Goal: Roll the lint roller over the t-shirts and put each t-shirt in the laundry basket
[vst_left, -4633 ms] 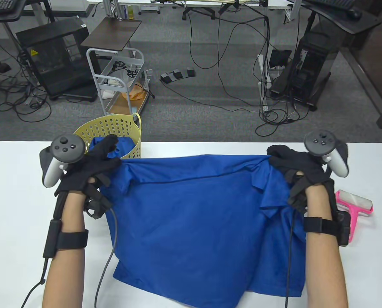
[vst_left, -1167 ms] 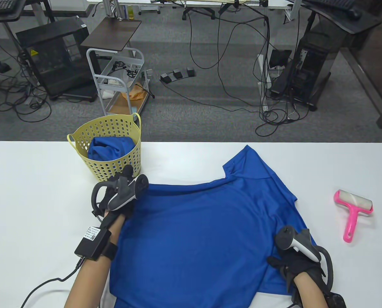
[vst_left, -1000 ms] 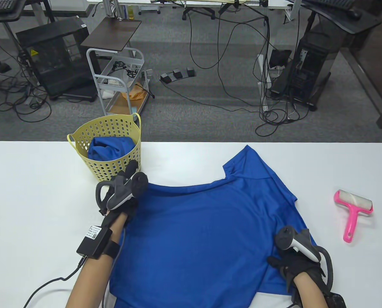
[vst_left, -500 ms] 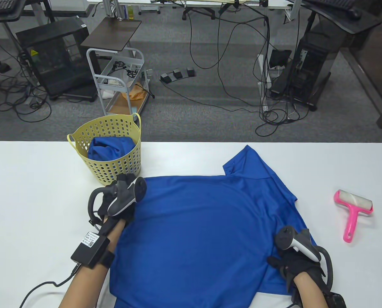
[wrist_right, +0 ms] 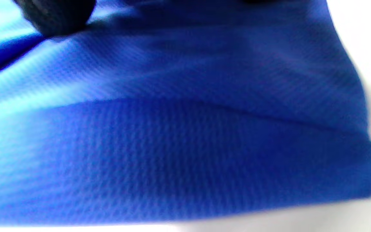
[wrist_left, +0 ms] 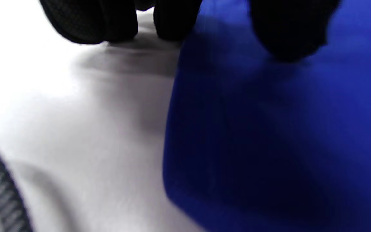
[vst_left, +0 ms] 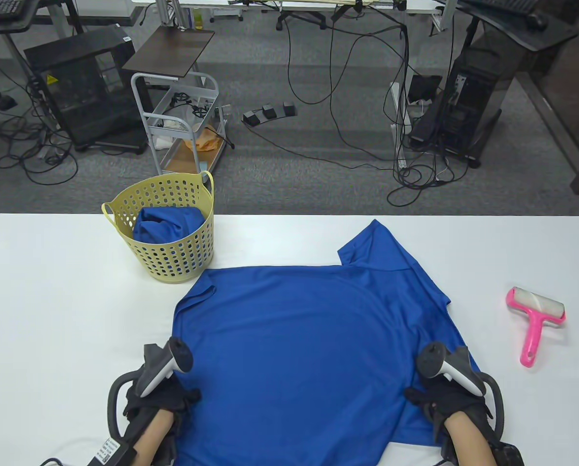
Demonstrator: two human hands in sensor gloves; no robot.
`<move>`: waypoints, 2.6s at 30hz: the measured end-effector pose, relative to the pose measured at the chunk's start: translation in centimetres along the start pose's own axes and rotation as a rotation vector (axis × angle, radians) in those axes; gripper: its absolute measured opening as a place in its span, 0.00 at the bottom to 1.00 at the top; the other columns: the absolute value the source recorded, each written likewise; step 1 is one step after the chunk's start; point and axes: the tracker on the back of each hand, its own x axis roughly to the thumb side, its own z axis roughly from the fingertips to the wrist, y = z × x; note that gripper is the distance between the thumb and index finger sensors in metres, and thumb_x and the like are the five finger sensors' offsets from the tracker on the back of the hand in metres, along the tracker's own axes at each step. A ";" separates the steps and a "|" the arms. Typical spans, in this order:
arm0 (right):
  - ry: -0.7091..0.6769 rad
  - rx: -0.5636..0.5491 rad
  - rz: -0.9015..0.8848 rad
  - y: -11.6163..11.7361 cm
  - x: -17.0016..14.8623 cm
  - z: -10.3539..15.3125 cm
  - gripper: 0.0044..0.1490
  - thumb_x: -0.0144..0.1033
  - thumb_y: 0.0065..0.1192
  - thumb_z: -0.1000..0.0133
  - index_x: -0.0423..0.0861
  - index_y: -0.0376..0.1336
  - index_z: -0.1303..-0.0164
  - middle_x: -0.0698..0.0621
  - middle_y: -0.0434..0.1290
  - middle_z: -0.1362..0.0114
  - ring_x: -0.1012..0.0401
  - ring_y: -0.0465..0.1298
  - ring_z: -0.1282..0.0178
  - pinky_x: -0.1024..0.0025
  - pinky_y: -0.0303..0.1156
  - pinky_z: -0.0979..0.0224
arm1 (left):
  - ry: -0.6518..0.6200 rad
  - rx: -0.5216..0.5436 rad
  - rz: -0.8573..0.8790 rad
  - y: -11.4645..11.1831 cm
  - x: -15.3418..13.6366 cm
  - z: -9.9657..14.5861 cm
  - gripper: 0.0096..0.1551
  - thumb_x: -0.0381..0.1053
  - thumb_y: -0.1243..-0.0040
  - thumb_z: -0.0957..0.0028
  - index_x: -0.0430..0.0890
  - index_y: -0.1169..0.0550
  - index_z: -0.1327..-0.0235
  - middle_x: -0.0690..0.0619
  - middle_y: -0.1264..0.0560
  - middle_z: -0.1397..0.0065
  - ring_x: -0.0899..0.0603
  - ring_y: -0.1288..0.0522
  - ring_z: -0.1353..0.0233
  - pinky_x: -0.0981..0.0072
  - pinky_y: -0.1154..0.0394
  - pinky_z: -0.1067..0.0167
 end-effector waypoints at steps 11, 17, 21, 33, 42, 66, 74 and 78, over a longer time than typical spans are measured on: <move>-0.019 0.047 -0.082 -0.6 -2.8 -0.3 0.48 0.52 0.57 0.50 0.68 0.35 0.27 0.59 0.29 0.16 0.50 0.33 0.18 0.45 0.41 0.20 | 0.038 0.141 0.037 0.5 -1.6 -0.6 0.22 0.55 0.43 0.46 0.46 0.25 0.44 0.49 0.40 0.23 0.39 0.33 0.24 0.45 0.32 0.29; -0.065 0.016 -0.055 -1.0 -2.7 0.0 0.45 0.50 0.57 0.48 0.66 0.38 0.26 0.56 0.33 0.15 0.48 0.36 0.17 0.44 0.45 0.20 | 0.019 0.227 0.016 1.2 -1.1 -0.2 0.45 0.56 0.40 0.46 0.46 0.47 0.21 0.44 0.59 0.18 0.34 0.42 0.19 0.41 0.38 0.26; -0.021 -0.158 -0.099 -2.8 -3.7 1.4 0.41 0.45 0.58 0.46 0.59 0.45 0.24 0.50 0.47 0.14 0.46 0.53 0.19 0.44 0.58 0.24 | -0.135 0.306 -0.002 2.0 0.4 1.2 0.53 0.54 0.41 0.45 0.54 0.61 0.21 0.45 0.68 0.19 0.33 0.49 0.16 0.39 0.43 0.23; 0.503 -0.110 -0.040 -0.5 -6.3 2.7 0.47 0.57 0.59 0.53 0.45 0.52 0.28 0.42 0.62 0.27 0.49 0.71 0.35 0.55 0.72 0.32 | -0.289 -0.031 0.063 -1.1 2.7 0.2 0.53 0.69 0.50 0.48 0.57 0.62 0.20 0.45 0.68 0.18 0.28 0.63 0.17 0.32 0.52 0.25; 0.109 -0.446 -0.491 -4.0 -5.6 4.8 0.27 0.41 0.52 0.46 0.59 0.52 0.37 0.43 0.64 0.22 0.46 0.73 0.29 0.47 0.72 0.30 | -0.297 -0.034 0.052 -1.5 2.6 0.2 0.52 0.70 0.55 0.48 0.58 0.64 0.21 0.45 0.68 0.18 0.29 0.66 0.18 0.32 0.55 0.25; 0.469 -0.255 -0.127 -4.8 -8.5 3.1 0.31 0.44 0.65 0.44 0.55 0.61 0.31 0.54 0.80 0.43 0.64 0.84 0.67 0.81 0.82 0.69 | -0.296 -0.053 0.054 -1.6 2.4 0.2 0.52 0.70 0.56 0.48 0.59 0.66 0.22 0.48 0.70 0.19 0.30 0.68 0.18 0.33 0.57 0.24; 0.267 -0.349 -0.111 -6.3 -3.8 4.2 0.26 0.43 0.63 0.45 0.57 0.64 0.34 0.49 0.74 0.31 0.54 0.79 0.44 0.66 0.80 0.46 | -0.296 -0.055 0.052 -1.6 2.4 0.2 0.52 0.70 0.56 0.48 0.59 0.66 0.22 0.48 0.70 0.19 0.30 0.68 0.18 0.33 0.58 0.24; 0.012 -0.194 0.029 -4.2 0.1 4.9 0.21 0.48 0.66 0.47 0.60 0.69 0.43 0.55 0.79 0.39 0.60 0.82 0.51 0.72 0.82 0.52 | -0.300 -0.054 0.050 -1.6 2.4 0.2 0.51 0.70 0.56 0.48 0.59 0.66 0.22 0.47 0.70 0.19 0.30 0.68 0.18 0.33 0.58 0.25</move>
